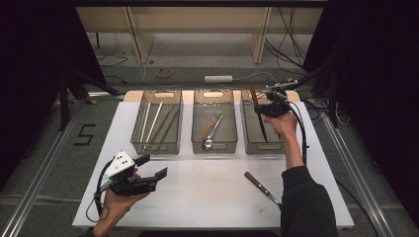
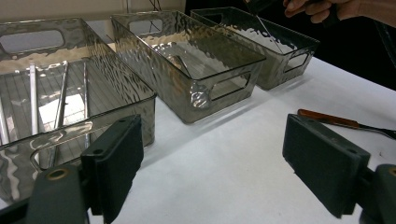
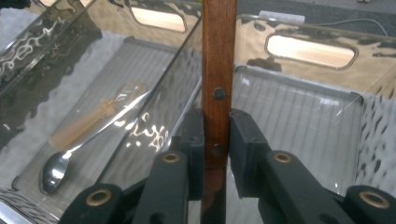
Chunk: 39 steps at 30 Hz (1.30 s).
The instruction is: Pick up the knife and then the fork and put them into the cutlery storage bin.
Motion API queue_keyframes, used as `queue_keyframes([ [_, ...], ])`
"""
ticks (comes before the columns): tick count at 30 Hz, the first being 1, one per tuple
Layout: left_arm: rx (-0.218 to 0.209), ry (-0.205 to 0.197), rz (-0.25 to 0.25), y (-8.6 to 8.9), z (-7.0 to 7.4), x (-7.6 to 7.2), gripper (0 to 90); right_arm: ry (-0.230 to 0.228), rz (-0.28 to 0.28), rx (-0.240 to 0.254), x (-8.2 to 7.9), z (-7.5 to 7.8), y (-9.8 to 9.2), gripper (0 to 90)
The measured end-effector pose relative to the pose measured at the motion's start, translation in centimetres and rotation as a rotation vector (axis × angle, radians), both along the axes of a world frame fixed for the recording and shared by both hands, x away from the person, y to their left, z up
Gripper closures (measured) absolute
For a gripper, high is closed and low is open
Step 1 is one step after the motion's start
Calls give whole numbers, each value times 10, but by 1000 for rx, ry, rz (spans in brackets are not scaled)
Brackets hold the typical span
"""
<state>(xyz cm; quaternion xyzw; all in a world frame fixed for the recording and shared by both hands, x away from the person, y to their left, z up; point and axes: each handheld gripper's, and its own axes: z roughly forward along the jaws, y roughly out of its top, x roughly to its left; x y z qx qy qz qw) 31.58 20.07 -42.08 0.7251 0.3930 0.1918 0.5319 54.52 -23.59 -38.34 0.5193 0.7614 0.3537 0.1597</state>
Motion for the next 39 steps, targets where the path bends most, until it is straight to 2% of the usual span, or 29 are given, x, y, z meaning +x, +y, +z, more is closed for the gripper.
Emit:
queue_keyframes([
  [16, -12, 1, 8, 1, 0, -1, 197, 45, -9, -12, -1, -19, 4, 775],
  [20, -11, 1, 10, 2, 0, -2, 197, 69, -21, -13, 0, -24, 5, 772],
  [23, -10, 2, 11, 2, 0, -2, 197, 102, -40, -55, 2, -28, 6, 757],
  [24, -9, 1, 12, 2, 0, -2, 197, 101, -50, -55, 2, -29, 6, 724],
  [26, -10, 2, 12, 3, 0, -2, 196, 113, -60, -13, 2, -28, 5, 660],
  [28, -9, 3, 13, 3, 0, -2, 195, 102, -55, -20, 2, -26, 5, 634],
  [31, -4, 2, 10, 3, 0, -2, 195, 93, -51, 6, 0, -20, 3, 605],
  [37, -1, 3, 8, 2, 0, -2, 194, 90, -13, 6, -7, -12, 1, 493],
  [39, -2, 3, 8, 1, 0, -2, 194, 86, 7, -8, -11, -9, 2, 459],
])
